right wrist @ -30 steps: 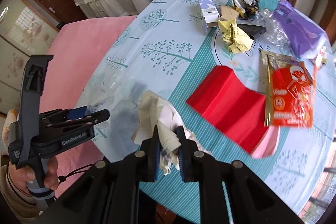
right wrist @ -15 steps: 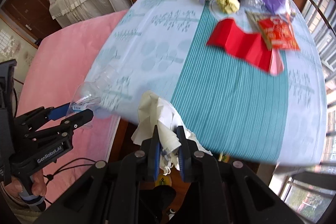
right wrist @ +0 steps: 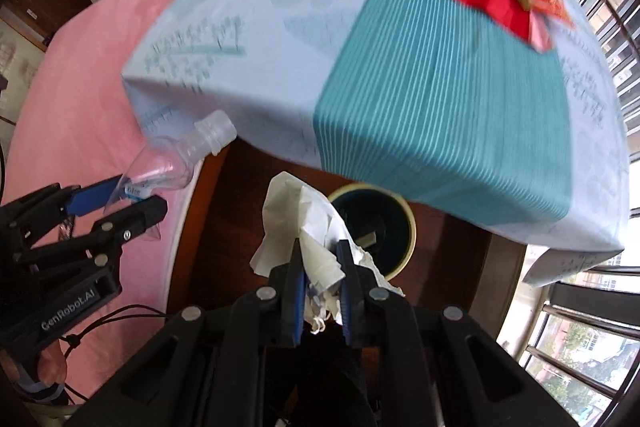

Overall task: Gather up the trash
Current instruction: 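Lower bottle and tissue over the bin while opening both tools to drop them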

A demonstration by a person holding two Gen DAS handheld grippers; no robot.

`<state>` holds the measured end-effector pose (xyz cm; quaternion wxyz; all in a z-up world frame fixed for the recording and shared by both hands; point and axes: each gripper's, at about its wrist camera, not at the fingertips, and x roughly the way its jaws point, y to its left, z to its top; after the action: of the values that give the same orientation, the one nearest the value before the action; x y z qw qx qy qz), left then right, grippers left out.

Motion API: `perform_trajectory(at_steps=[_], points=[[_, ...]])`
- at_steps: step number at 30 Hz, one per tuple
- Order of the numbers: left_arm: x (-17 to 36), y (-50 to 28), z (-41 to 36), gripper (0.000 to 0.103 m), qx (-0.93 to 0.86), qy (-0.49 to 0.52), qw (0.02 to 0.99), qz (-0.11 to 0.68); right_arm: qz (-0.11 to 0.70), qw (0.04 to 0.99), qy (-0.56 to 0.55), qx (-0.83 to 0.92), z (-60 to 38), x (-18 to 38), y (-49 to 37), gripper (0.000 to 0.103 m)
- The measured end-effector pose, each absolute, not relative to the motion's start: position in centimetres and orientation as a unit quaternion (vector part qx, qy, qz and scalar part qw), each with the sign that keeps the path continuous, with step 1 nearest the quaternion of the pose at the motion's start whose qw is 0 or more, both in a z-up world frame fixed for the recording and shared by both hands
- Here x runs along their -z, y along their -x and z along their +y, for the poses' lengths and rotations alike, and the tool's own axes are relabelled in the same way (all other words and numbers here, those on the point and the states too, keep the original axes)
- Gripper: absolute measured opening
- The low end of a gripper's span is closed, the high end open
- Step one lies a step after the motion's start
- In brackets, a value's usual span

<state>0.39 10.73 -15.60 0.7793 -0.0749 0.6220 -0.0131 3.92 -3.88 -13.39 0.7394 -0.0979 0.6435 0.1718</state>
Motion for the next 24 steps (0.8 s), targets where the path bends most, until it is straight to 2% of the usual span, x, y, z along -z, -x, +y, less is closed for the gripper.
perform_trajectory(at_steps=[5,15,24], points=[[21.2,0.1,9.2,0.043,0.004,0.085,0.774,0.628,0.662,0.724,0.093,-0.170,-5.4,19.2,-2.8,0.014],[35.9,0.2,3.7,0.043,0.023,0.093,0.756,0.648,0.681,0.715,0.076,-0.136,-9.9,32.9,-2.3,0.014],[45.3,-0.9,1.4,0.044,0.024,0.098,0.746,0.659,0.676,0.730,0.033,-0.097,-12.7,40.9,-4.0,0.014]])
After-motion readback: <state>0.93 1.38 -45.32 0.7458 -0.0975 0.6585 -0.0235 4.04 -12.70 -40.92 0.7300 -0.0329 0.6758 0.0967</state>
